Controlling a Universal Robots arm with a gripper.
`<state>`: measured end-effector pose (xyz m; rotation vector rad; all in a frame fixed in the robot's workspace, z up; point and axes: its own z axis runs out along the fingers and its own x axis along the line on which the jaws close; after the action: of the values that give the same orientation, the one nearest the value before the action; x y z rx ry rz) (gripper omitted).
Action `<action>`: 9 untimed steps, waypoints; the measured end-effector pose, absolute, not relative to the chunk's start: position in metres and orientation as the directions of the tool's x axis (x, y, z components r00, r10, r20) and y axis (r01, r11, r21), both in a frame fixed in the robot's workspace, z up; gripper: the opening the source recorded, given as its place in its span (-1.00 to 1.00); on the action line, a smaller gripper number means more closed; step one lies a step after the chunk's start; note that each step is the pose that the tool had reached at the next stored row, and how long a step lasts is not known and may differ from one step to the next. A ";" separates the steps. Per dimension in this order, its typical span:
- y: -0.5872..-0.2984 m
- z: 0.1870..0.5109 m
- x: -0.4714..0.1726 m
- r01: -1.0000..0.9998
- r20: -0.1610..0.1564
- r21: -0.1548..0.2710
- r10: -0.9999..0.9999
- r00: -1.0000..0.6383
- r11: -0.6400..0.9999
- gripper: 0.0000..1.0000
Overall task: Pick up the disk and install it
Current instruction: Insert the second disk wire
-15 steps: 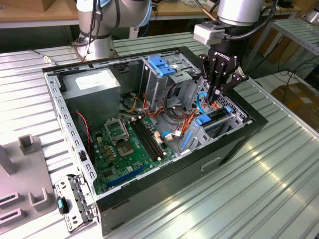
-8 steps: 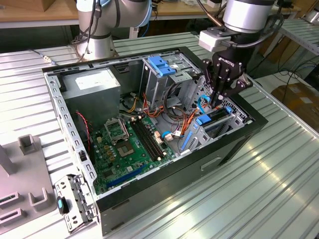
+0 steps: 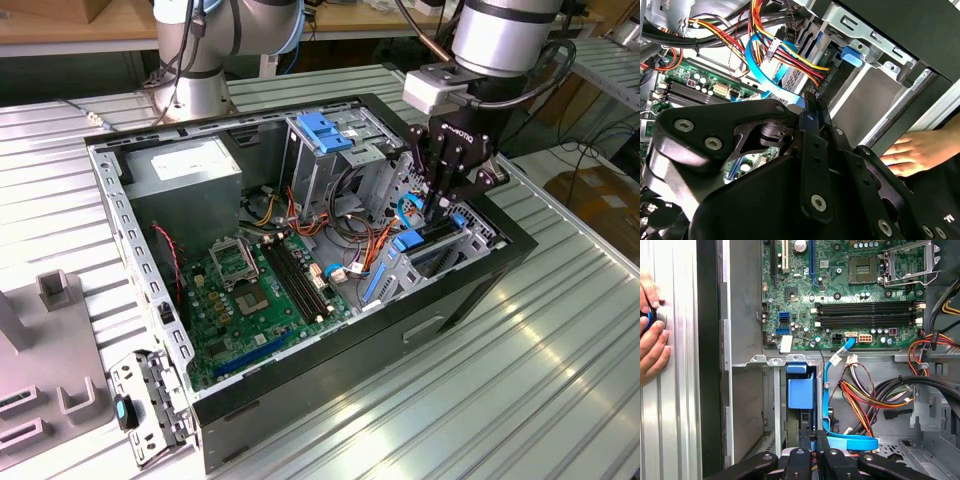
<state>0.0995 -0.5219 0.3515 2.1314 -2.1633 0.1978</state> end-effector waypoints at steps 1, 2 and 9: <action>-0.522 0.351 0.100 -1.000 0.161 -0.023 -0.987 -0.017 0.013 -0.68; -0.522 0.351 0.099 -1.000 0.160 -0.023 -0.987 -0.017 0.013 -0.68; -0.535 0.346 0.103 -0.999 0.107 -0.022 -0.994 -0.025 0.023 -0.68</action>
<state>0.1026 -0.5350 0.3460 2.1489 -2.2021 0.1398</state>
